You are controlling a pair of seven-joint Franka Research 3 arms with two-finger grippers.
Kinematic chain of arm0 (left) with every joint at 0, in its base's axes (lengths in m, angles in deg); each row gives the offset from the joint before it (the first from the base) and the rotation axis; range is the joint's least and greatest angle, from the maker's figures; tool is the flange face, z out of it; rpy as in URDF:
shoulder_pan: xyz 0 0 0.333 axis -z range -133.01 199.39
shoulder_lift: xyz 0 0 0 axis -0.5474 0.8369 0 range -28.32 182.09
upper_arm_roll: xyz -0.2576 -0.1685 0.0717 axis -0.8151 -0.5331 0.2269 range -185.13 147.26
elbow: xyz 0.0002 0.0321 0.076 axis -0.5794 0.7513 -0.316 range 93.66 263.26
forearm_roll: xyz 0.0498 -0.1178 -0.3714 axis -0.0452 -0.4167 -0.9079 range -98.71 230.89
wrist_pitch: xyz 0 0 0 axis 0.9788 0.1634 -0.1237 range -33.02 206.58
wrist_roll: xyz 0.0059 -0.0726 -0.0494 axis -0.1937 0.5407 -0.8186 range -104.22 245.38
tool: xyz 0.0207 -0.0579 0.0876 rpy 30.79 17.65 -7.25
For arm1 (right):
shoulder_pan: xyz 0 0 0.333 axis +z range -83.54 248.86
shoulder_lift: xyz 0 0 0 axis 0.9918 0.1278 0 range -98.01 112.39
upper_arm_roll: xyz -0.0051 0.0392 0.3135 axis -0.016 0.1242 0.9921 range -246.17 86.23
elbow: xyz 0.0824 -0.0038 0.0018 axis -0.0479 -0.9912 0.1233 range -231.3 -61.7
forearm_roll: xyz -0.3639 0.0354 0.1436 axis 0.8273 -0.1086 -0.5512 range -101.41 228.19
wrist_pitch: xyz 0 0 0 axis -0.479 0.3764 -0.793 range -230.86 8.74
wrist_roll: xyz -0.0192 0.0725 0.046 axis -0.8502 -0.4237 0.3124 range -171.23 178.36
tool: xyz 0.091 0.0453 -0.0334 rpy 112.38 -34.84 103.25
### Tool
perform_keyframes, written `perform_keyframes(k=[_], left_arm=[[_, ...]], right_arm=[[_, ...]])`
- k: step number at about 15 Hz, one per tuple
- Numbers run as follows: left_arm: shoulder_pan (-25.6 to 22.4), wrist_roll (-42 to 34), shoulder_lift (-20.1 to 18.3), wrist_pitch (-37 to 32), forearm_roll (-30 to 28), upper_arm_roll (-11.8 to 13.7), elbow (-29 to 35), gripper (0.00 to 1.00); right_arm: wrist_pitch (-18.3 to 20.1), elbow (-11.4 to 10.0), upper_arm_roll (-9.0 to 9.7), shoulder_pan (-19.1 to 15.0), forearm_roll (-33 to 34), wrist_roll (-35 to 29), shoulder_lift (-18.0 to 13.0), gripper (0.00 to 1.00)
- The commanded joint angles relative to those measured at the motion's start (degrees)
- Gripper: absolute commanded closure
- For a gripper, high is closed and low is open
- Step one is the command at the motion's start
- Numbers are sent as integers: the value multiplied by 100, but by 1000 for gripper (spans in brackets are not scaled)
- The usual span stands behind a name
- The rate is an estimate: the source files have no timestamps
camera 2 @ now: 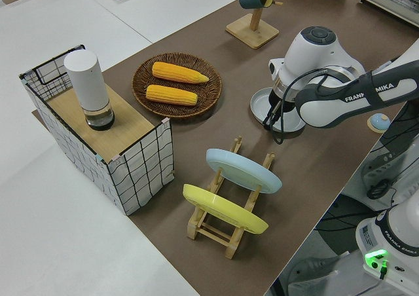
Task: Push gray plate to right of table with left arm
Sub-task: 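Push the gray plate with the left gripper toward the toaster oven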
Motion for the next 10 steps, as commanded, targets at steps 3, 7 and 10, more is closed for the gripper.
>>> perform_keyframes(k=[3,7,10], left_arm=[[101,881,485,51,-32,-405,-248,1000],[136,2067,951,34,38,-1029,-723,1000],[345,3085,1083,34,108,-1460,-863,1000]], right_arm=[[90,53,93,-107,-25,-66,-14,17],[90,53,93,-107,-25,-66,-14,17],[90,53,93,-116,-25,-66,-14,17]])
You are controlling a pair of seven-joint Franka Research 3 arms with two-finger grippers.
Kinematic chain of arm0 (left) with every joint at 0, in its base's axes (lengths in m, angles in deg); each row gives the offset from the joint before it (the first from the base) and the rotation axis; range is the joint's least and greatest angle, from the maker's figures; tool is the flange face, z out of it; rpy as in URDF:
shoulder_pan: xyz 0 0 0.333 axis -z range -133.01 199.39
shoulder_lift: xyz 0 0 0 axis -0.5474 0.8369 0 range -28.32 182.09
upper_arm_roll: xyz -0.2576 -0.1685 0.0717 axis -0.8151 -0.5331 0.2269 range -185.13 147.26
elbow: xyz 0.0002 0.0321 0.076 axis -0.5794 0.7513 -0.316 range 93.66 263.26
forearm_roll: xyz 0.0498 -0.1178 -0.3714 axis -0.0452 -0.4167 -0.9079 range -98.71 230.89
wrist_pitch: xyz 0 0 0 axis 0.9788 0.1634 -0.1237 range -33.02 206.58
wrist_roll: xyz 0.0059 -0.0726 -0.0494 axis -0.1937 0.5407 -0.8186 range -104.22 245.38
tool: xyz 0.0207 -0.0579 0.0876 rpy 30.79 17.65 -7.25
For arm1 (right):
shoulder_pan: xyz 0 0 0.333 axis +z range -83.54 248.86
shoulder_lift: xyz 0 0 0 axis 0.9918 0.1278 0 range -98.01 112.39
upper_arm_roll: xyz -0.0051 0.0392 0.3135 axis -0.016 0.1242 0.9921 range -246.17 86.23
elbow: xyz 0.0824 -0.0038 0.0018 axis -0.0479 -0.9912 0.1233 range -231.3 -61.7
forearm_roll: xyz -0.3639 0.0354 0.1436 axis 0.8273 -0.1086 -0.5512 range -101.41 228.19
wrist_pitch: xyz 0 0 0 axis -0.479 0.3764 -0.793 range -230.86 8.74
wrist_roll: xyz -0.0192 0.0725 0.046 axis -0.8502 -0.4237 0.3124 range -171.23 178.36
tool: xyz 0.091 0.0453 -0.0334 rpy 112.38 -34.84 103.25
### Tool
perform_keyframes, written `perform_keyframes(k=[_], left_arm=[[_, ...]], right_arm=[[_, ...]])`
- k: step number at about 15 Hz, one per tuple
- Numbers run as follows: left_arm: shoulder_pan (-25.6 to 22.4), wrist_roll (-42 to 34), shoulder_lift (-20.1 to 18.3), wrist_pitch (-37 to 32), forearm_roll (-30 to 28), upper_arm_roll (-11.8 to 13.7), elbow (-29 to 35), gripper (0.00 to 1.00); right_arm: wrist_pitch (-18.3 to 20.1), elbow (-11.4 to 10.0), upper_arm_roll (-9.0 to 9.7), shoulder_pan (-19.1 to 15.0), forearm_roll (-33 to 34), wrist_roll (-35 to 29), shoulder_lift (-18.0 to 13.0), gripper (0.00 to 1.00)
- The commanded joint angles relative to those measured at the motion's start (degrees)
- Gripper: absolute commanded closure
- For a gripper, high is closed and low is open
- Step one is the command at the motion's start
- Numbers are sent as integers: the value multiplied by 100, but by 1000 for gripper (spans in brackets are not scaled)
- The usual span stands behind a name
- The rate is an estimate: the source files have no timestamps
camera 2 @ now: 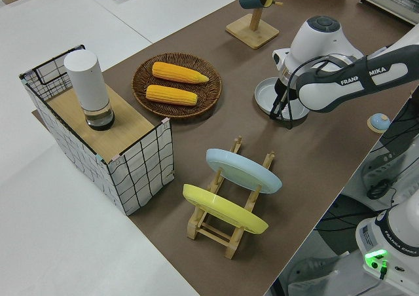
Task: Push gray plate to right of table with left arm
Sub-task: 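Push the gray plate with the left gripper toward the toaster oven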
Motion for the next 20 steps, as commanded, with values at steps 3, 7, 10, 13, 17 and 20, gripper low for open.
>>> perform_keyframes(k=[3,7,10,13,17,20], left_arm=[[986,2084,660,43,258,-284,-365,1000],[1962,4236,1423,-9,1100,-275,-1119,1000],[2506,5416,1837,-352,1611,-284,-1691,1000],[2929,6007,2092,-712,1639,-284,-2227,1000],[3229,6421,2382,-897,1682,-275,-2650,1000],[3229,6527,2418,-941,1779,-275,-2704,1000]], right_arm=[[90,53,93,-107,-25,-66,-14,17],[90,53,93,-107,-25,-66,-14,17],[90,53,93,-107,-25,-66,-14,17],[90,53,93,-107,-25,-66,-14,17],[90,53,93,-107,-25,-66,-14,17],[90,53,93,-116,-25,-66,-14,17]])
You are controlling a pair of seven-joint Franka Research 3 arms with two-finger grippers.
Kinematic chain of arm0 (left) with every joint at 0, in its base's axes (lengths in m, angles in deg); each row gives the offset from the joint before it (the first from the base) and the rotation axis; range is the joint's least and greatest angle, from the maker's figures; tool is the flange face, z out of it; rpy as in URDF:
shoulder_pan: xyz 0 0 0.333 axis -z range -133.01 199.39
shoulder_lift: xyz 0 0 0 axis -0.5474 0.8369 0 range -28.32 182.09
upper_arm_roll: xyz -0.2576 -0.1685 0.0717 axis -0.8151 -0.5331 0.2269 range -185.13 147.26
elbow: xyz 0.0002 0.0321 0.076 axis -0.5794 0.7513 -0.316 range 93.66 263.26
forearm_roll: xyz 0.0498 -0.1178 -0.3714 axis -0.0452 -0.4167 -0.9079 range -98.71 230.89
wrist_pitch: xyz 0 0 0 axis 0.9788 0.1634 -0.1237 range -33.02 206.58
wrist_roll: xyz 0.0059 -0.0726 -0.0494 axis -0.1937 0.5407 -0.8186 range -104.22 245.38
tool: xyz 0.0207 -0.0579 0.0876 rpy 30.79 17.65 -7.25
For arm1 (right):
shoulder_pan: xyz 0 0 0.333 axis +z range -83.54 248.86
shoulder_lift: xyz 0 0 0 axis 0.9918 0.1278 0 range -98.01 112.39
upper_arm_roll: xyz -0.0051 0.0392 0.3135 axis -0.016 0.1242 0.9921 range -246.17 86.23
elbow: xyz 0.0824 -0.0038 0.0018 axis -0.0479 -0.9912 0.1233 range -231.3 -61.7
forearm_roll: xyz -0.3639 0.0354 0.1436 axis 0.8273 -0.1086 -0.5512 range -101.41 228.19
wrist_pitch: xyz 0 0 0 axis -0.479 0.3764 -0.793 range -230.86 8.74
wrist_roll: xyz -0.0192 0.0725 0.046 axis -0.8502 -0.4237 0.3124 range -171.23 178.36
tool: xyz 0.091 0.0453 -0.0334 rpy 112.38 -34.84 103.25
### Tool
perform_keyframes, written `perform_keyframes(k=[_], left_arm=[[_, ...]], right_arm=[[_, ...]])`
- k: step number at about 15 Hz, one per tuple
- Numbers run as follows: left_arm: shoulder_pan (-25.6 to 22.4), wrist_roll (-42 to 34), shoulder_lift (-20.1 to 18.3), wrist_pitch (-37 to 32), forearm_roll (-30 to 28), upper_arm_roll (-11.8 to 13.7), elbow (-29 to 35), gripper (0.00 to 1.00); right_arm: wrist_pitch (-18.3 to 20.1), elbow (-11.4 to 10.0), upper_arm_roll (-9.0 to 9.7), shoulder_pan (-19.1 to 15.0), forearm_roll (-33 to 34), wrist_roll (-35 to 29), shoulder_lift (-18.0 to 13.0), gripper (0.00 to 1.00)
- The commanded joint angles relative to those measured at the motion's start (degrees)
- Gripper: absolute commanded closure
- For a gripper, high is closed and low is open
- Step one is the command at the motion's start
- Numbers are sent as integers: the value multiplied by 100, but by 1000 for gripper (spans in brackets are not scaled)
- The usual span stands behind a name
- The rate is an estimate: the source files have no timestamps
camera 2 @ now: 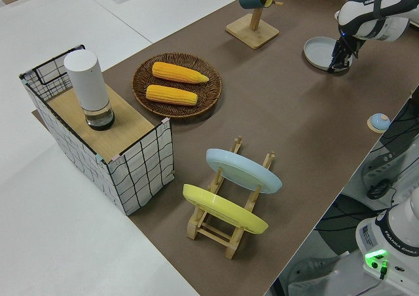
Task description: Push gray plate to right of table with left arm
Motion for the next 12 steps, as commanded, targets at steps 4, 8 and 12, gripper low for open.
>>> perform_keyframes(k=[4,8,12], left_arm=[[163,122,593,-496,533,-20,-499,6],[93,-281,523,-920,209,-11,-772,2],[-56,-1001,234,-1551,-318,-3,-930,2]], right_arm=[[90,53,93,-107,-25,-66,-14,17],[90,53,93,-107,-25,-66,-14,17],[90,53,93,-107,-25,-66,-14,17]])
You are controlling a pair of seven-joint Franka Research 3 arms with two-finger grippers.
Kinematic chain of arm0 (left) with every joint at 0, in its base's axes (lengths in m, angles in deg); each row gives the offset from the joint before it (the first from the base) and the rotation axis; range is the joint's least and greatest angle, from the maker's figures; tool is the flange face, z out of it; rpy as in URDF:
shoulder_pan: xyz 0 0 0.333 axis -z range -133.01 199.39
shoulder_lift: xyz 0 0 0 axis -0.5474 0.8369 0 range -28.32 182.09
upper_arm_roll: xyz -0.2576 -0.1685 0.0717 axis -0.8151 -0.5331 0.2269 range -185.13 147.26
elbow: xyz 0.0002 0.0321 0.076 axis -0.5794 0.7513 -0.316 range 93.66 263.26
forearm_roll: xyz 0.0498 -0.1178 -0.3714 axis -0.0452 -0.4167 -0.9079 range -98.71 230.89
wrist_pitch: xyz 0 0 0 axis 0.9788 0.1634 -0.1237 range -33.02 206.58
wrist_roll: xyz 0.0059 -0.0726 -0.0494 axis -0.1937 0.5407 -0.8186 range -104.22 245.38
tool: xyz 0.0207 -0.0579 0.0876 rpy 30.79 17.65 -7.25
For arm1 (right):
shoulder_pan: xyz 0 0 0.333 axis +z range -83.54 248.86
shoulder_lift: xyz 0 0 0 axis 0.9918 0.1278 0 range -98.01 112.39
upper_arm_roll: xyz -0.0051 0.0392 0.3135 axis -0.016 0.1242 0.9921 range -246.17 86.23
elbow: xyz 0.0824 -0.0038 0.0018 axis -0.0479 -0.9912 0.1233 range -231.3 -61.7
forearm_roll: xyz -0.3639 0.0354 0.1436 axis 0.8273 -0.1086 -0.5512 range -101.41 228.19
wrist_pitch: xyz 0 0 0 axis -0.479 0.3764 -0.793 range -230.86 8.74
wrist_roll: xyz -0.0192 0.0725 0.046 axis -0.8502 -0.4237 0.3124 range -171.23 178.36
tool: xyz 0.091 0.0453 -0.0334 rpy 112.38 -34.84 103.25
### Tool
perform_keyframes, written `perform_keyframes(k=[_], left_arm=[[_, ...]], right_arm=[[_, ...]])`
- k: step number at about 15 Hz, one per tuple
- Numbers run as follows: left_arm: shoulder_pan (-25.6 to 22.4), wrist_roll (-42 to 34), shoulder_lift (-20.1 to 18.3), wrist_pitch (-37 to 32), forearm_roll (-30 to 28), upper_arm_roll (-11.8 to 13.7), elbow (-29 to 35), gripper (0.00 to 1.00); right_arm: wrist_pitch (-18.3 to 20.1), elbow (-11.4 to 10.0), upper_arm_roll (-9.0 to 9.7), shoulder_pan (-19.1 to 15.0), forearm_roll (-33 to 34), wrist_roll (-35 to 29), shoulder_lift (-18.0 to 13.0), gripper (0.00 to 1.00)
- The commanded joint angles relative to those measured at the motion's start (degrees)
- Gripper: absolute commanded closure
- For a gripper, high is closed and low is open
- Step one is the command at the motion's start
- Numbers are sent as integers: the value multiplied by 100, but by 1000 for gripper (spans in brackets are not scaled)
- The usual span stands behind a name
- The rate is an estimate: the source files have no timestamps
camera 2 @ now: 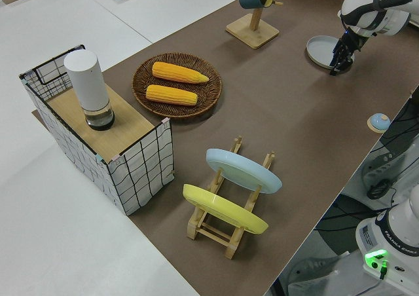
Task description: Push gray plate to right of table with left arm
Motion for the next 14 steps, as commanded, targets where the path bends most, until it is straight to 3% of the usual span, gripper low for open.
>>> perform_keyframes(k=[1,4,8,12,14], left_arm=[[-182,-875,-272,-765,-671,15,-326,2],[-472,-1788,-843,-1441,-1155,68,-361,2],[-937,-2888,-1546,-2207,-1375,103,-370,2],[-1763,-4548,-2206,-3023,-1823,121,-457,2],[-2105,-5085,-2338,-3446,-1824,130,-598,2]], right_arm=[[90,53,93,-107,-25,-66,-14,17],[90,53,93,-107,-25,-66,-14,17],[90,53,93,-107,-25,-66,-14,17],[90,53,93,-107,-25,-75,-14,17],[90,53,93,-107,-25,-66,-14,17]])
